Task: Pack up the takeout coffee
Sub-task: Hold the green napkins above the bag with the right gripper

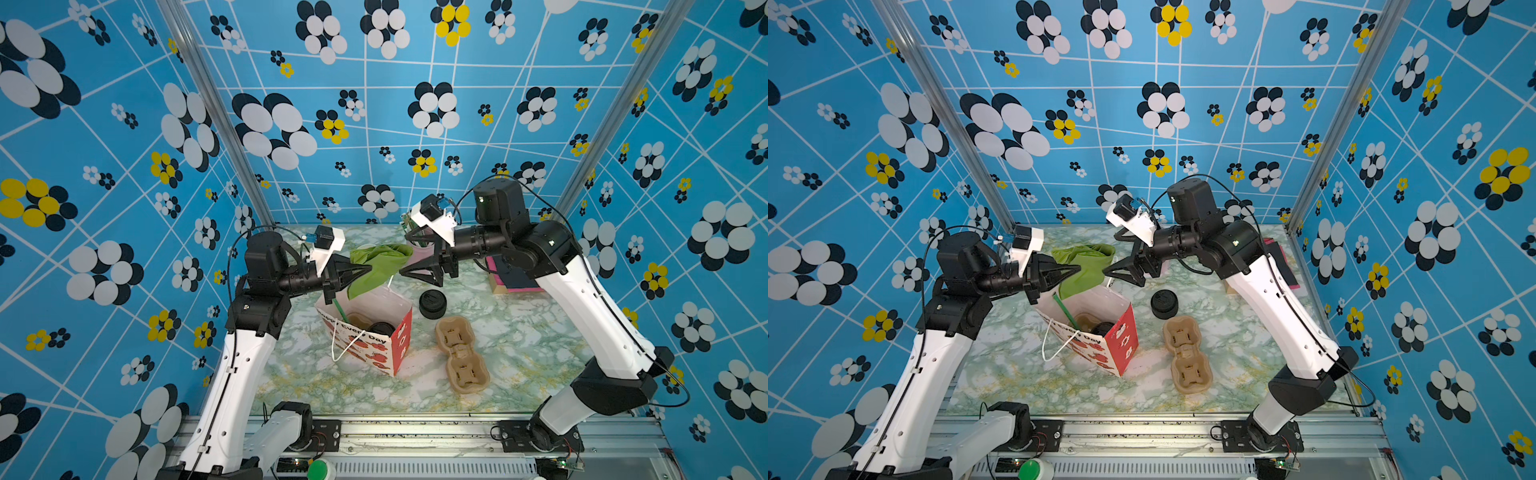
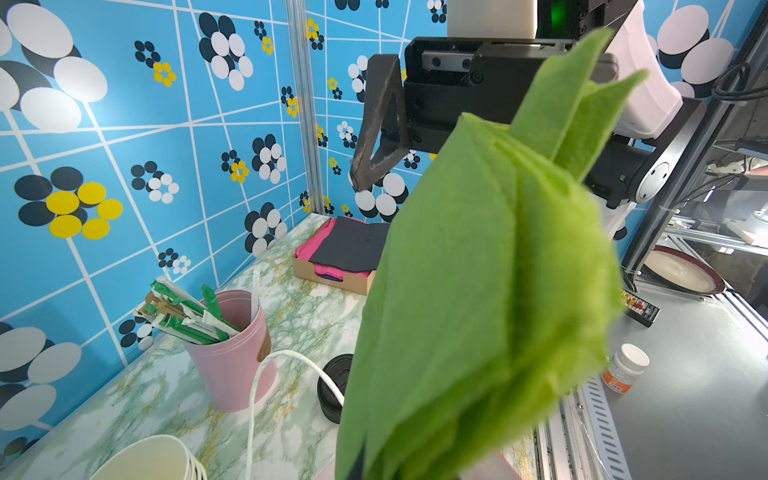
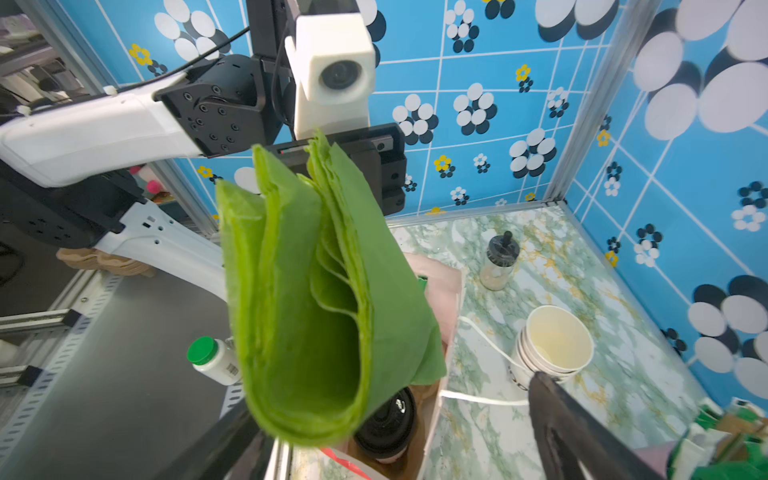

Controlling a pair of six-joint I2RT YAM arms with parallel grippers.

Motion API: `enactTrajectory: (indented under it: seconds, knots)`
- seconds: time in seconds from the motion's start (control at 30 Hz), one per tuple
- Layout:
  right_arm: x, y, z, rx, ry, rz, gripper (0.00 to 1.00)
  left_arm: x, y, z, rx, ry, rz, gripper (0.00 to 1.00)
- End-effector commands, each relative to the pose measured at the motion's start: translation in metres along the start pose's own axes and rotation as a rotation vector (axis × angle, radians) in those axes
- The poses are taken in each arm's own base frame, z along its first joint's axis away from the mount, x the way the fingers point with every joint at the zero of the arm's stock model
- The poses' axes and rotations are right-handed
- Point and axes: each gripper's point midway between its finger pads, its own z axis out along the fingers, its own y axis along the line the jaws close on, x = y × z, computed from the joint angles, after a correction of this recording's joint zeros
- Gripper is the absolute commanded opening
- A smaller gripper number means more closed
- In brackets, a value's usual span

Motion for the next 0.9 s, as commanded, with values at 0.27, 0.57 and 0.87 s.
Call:
enactTrajectory:
  seconds: [0.27,0.57,0.87]
  knots:
    - [-0.013,0.011,0.027,-0.066,-0.022,-0.017,0.11,0.016,0.012,-0.003,-0.077,0.045,-0.026,0.00]
    - [-0.017,-0.006,0.046,0.016,-0.055,0.142,0.00,0.020,0.043,-0.019,-0.325,0.075,-0.022,0.35]
    - [0.001,-0.016,0.068,0.114,-0.014,0.278,0.00,0.016,0.059,-0.042,-0.519,0.057,0.001,0.82]
